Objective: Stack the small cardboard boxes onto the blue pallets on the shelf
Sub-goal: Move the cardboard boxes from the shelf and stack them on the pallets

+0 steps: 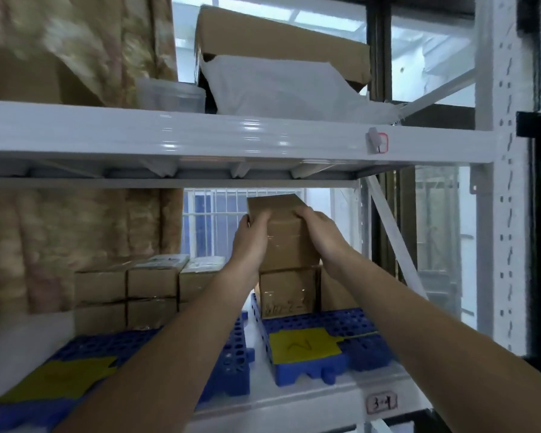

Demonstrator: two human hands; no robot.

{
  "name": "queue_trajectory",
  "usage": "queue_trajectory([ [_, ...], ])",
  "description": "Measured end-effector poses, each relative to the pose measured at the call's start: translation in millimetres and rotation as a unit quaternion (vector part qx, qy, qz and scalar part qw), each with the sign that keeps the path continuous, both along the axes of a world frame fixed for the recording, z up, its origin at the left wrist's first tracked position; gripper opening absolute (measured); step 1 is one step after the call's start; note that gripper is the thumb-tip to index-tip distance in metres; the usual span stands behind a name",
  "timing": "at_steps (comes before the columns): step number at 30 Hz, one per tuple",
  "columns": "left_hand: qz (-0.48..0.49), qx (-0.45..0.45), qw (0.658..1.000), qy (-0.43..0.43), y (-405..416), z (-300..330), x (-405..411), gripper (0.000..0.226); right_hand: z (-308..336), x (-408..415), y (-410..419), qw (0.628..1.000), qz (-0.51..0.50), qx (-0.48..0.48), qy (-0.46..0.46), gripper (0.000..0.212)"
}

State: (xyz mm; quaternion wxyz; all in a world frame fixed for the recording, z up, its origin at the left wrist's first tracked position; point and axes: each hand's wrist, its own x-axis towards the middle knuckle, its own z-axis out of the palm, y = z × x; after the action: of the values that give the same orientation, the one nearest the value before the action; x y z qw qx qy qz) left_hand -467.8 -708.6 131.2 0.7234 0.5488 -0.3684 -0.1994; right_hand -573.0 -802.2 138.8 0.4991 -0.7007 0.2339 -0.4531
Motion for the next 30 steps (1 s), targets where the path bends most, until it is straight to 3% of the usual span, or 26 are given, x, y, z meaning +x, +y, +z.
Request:
queue_trajectory([
  [10, 0.0, 0.054, 0.998, 0.019, -32, 7, 23, 0.047, 4, 11, -33, 0.997, 0.048, 0.044, 0.046, 0.057],
  [15, 0.01, 0.08, 0.997, 0.001, -34, 5, 27, 0.054, 3, 12, -39, 0.995, 0.052, 0.044, 0.076, 0.048],
  [18, 0.006, 0.081, 0.997, -0.002, -33, 7, 25, 0.06, 5, 14, -41, 0.995, 0.037, 0.017, 0.093, 0.052],
  [23, 0.012, 0.101, 0.995, -0.009, -27, 10, 22, 0.078, 11, 14, -41, 0.993, -0.013, -0.033, 0.114, 0.085],
  [25, 0.013, 0.098, 0.995, -0.013, -23, 11, 23, 0.083, 11, 11, -40, 0.992, -0.031, -0.047, 0.117, 0.086],
  [27, 0.009, 0.095, 0.995, -0.034, -21, 10, 24, 0.074, 10, 7, -37, 0.99, -0.049, -0.075, 0.112, 0.083],
  [30, 0.028, 0.103, 0.992, -0.062, -5, 15, 19, 0.075, 12, 1, -28, 0.98, -0.084, -0.159, 0.089, 0.075],
])
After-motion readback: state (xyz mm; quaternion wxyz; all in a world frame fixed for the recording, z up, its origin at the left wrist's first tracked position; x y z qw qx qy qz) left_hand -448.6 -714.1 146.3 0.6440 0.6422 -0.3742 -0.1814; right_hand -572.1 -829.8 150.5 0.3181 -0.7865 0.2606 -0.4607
